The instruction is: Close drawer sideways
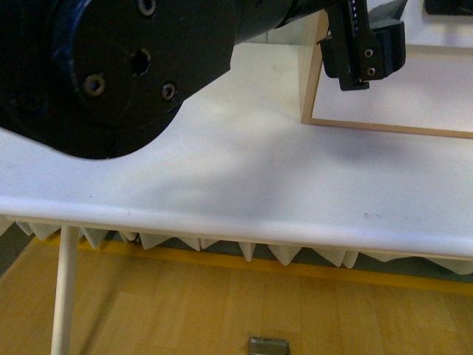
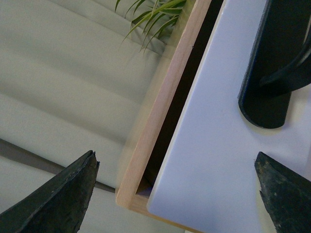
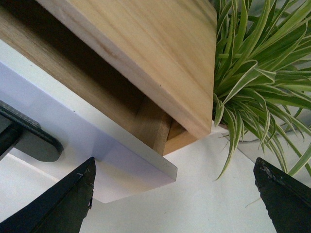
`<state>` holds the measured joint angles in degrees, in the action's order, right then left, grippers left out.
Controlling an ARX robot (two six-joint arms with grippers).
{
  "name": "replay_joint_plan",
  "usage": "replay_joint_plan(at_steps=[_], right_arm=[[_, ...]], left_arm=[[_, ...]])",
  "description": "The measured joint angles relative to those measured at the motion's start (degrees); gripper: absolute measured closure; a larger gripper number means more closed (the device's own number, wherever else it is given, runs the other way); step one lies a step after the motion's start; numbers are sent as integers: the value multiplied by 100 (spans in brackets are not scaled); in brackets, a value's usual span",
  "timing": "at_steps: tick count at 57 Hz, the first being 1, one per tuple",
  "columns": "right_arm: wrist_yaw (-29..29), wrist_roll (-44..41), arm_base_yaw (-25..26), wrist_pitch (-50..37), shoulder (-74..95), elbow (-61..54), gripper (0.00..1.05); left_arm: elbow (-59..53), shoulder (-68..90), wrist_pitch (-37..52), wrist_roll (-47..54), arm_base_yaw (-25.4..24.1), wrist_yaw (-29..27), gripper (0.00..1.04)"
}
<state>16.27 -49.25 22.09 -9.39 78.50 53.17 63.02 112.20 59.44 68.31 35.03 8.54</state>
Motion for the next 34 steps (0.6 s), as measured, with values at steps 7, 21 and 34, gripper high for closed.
replay_joint_plan(at_steps=[7, 21, 34], right_arm=[[-96, 79, -70, -138, 236, 179, 9], [-275, 262, -190, -358, 769, 573, 9], [-466, 452, -273, -549, 1086, 750, 9]], left_arm=[[310, 212, -72, 28, -37, -2, 6], [1123, 673, -398, 57, -122, 9, 6], [1499, 859, -520, 57, -129, -31, 6]])
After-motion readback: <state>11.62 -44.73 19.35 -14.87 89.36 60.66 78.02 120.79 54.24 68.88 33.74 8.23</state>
